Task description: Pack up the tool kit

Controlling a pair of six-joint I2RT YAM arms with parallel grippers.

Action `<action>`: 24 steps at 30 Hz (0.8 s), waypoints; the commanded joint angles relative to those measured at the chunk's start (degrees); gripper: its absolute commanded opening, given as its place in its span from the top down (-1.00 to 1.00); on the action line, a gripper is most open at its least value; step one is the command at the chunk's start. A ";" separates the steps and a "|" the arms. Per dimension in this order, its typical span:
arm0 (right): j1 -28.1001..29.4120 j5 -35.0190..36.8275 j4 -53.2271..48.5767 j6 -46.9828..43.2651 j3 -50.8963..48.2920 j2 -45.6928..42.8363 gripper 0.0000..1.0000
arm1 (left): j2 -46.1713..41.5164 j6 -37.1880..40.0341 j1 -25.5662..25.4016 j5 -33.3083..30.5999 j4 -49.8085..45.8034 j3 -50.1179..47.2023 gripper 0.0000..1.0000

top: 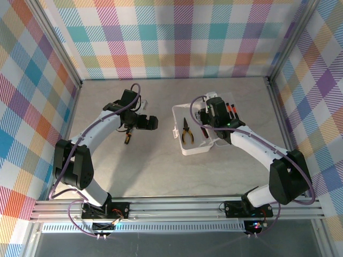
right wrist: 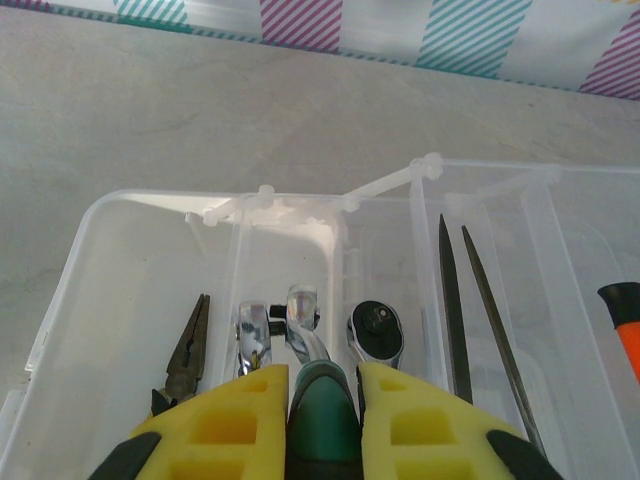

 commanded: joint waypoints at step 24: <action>0.76 -9.08 -25.48 0.95 3.63 -0.08 -0.08 | -1.39 1.20 0.81 -1.25 -2.07 -0.15 -0.99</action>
